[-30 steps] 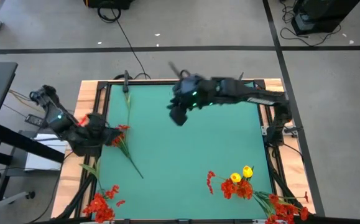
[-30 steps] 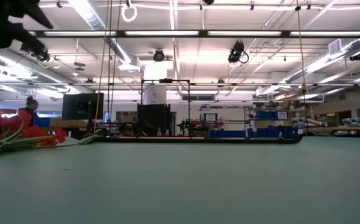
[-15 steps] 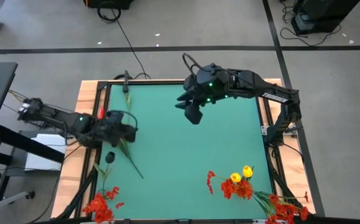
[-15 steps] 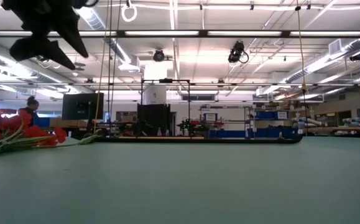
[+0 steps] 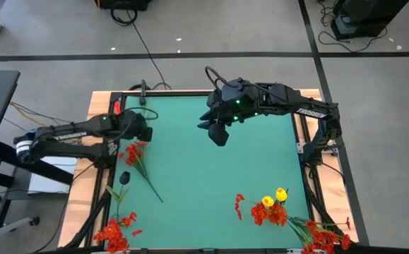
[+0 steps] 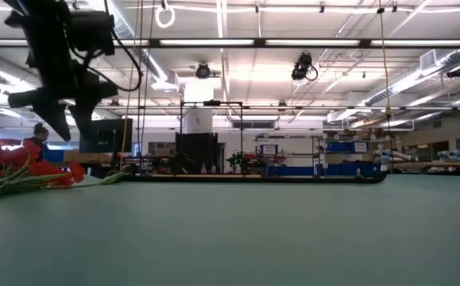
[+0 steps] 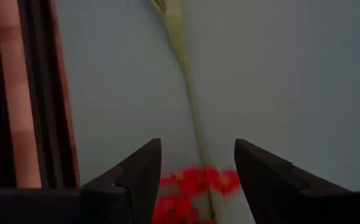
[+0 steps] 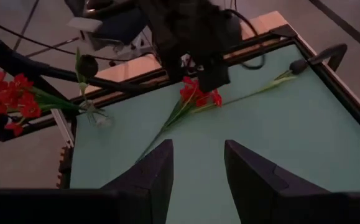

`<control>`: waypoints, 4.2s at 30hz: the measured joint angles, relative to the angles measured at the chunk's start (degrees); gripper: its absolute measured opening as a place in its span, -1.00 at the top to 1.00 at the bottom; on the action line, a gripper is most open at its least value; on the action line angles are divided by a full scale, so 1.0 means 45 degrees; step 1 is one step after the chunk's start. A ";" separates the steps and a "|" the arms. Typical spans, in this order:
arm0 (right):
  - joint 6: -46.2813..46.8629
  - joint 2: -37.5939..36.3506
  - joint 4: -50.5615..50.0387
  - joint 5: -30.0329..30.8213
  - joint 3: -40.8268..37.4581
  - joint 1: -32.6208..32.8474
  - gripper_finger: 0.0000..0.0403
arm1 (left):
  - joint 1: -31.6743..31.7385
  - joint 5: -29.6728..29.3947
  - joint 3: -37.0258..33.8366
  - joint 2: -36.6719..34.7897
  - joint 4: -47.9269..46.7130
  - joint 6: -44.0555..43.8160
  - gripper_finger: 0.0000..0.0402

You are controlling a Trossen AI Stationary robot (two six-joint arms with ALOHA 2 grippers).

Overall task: Sort flowers into vase by color
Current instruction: Put the black flower into the transparent flower vase

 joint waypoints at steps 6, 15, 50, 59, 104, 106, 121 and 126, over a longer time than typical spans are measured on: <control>0.0030 0.0000 0.0030 0.0002 -0.0003 -0.0045 0.25 | 0.2646 0.1374 -0.0419 0.0736 0.2937 0.2681 -0.03; 0.0501 0.0005 -0.0020 0.0209 -0.0005 -0.0432 0.25 | 0.4995 0.1815 -0.0423 0.3306 0.4313 0.4743 -0.03; 0.0453 0.0010 0.0097 0.0531 -0.0010 -0.1209 0.25 | 0.5345 0.2496 -0.0341 0.6145 0.6267 0.4679 0.94; 0.0453 0.0010 -0.0034 0.0526 -0.0010 -0.0728 0.25 | 0.5022 0.4122 0.0346 0.2108 0.5923 0.4309 0.95; 0.8440 0.0015 0.0114 0.7303 -0.0015 0.2389 0.25 | 0.4410 1.8880 0.2797 -1.1653 0.3413 0.8231 0.98; 0.9018 0.0015 0.0121 0.7664 -0.0015 0.2490 0.25 | 0.4849 1.9519 0.2659 -1.1655 0.3382 0.8632 0.98; 1.0507 0.0015 0.0644 0.8564 -0.0015 0.2705 0.25 | 0.2093 1.9815 0.2711 -1.0442 0.3627 0.8860 0.99; 1.0497 0.0015 0.0967 0.8588 -0.0015 0.2705 0.25 | -0.0050 1.9772 0.4349 -0.8780 0.4072 0.9139 0.99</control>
